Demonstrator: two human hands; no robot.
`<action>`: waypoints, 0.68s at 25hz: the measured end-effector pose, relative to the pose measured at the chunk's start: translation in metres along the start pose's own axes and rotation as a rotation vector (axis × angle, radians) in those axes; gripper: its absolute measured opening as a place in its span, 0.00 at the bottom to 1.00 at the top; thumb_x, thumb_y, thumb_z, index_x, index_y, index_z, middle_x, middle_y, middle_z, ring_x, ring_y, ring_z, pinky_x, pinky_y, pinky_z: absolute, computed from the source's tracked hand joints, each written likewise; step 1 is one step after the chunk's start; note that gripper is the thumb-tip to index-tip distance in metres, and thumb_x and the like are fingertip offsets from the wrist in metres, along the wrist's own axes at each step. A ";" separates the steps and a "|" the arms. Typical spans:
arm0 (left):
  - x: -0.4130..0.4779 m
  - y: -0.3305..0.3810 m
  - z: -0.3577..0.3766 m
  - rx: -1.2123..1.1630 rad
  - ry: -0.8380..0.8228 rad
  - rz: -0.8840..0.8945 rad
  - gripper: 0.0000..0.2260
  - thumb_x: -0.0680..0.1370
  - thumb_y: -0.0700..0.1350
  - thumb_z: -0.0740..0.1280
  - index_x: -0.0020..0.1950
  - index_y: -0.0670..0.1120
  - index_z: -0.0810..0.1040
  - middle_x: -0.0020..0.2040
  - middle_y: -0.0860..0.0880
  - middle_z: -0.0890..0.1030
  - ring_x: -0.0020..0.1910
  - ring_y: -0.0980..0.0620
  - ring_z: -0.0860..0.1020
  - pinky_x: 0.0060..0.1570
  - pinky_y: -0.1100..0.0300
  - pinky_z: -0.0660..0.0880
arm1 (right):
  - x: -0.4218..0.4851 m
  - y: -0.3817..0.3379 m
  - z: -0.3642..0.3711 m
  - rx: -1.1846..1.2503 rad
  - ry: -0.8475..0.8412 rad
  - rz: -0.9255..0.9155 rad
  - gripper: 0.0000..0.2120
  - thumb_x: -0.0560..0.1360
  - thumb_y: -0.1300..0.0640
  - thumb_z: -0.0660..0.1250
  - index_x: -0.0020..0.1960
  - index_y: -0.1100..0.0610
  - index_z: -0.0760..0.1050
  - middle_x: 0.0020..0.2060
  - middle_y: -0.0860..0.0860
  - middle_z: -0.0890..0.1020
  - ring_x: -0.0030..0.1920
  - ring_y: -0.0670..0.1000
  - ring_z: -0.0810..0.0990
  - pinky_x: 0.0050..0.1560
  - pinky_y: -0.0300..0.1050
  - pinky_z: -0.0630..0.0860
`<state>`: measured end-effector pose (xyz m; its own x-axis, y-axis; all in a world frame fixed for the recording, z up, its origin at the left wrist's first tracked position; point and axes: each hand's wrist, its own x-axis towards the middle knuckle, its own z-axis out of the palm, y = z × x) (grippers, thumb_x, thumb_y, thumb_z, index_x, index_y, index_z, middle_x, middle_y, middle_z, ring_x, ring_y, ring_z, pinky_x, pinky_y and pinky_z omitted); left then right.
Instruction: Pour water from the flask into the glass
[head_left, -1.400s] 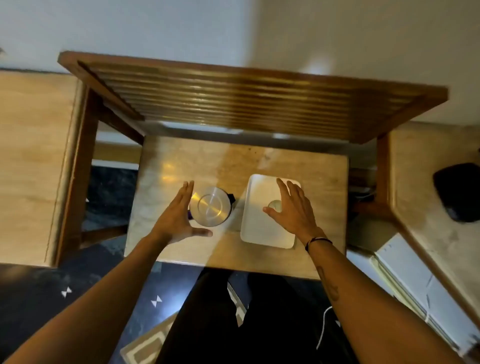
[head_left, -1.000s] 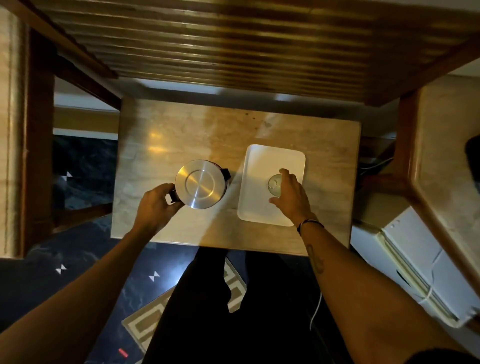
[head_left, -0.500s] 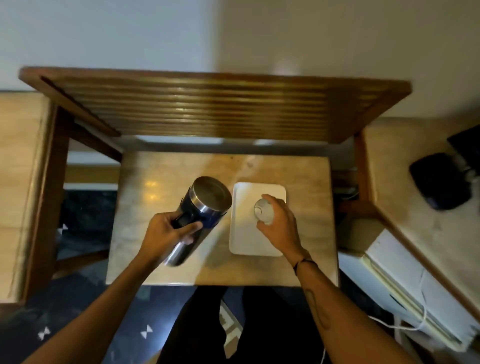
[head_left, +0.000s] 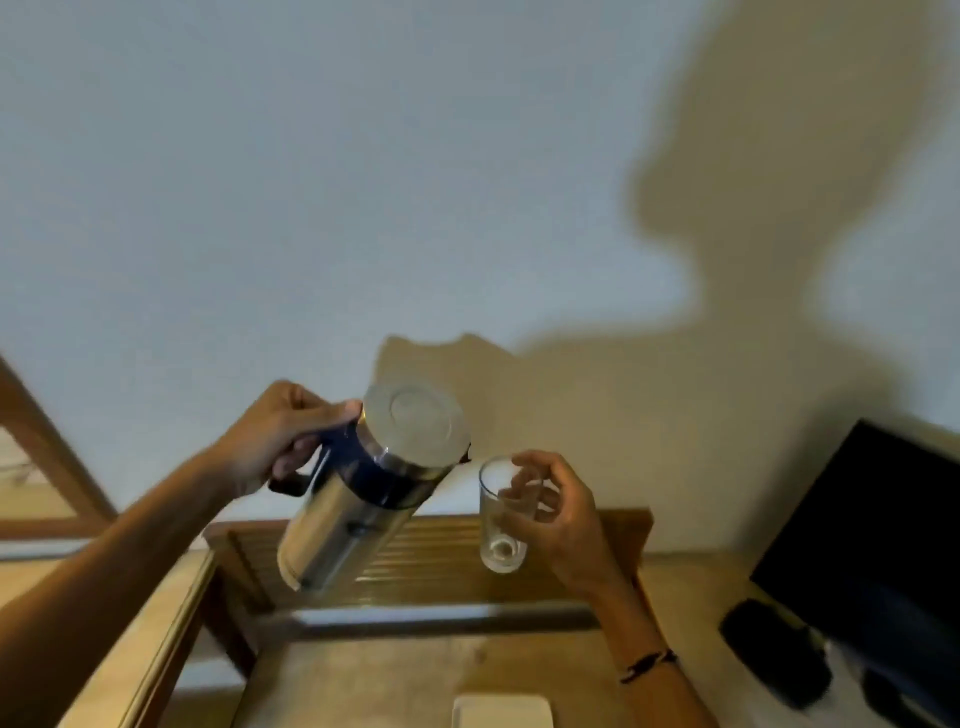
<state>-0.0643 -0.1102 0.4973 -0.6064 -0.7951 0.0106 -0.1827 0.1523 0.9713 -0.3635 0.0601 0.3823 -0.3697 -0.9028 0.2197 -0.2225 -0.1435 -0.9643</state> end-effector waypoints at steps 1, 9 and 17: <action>0.010 0.039 -0.008 0.017 -0.021 0.038 0.37 0.62 0.71 0.83 0.22 0.44 0.69 0.16 0.49 0.66 0.13 0.52 0.60 0.20 0.68 0.59 | 0.014 -0.029 -0.007 -0.005 -0.014 -0.061 0.33 0.68 0.46 0.88 0.67 0.51 0.79 0.58 0.56 0.86 0.57 0.55 0.90 0.58 0.47 0.89; 0.050 0.258 -0.023 0.339 -0.060 0.214 0.32 0.69 0.67 0.80 0.22 0.49 0.67 0.17 0.50 0.65 0.15 0.54 0.61 0.20 0.65 0.60 | 0.066 -0.191 -0.041 -0.011 0.034 -0.299 0.34 0.62 0.46 0.85 0.66 0.50 0.82 0.57 0.50 0.92 0.52 0.46 0.90 0.53 0.40 0.85; 0.060 0.377 0.003 0.756 -0.193 0.197 0.30 0.67 0.71 0.78 0.22 0.51 0.69 0.21 0.53 0.65 0.18 0.55 0.60 0.22 0.63 0.58 | 0.078 -0.245 -0.053 -0.041 0.013 -0.372 0.27 0.64 0.46 0.85 0.62 0.42 0.86 0.55 0.48 0.92 0.46 0.43 0.89 0.53 0.42 0.83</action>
<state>-0.1720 -0.0984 0.8629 -0.7924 -0.6074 0.0571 -0.4908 0.6903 0.5316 -0.3859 0.0459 0.6433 -0.2684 -0.7865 0.5563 -0.3796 -0.4444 -0.8114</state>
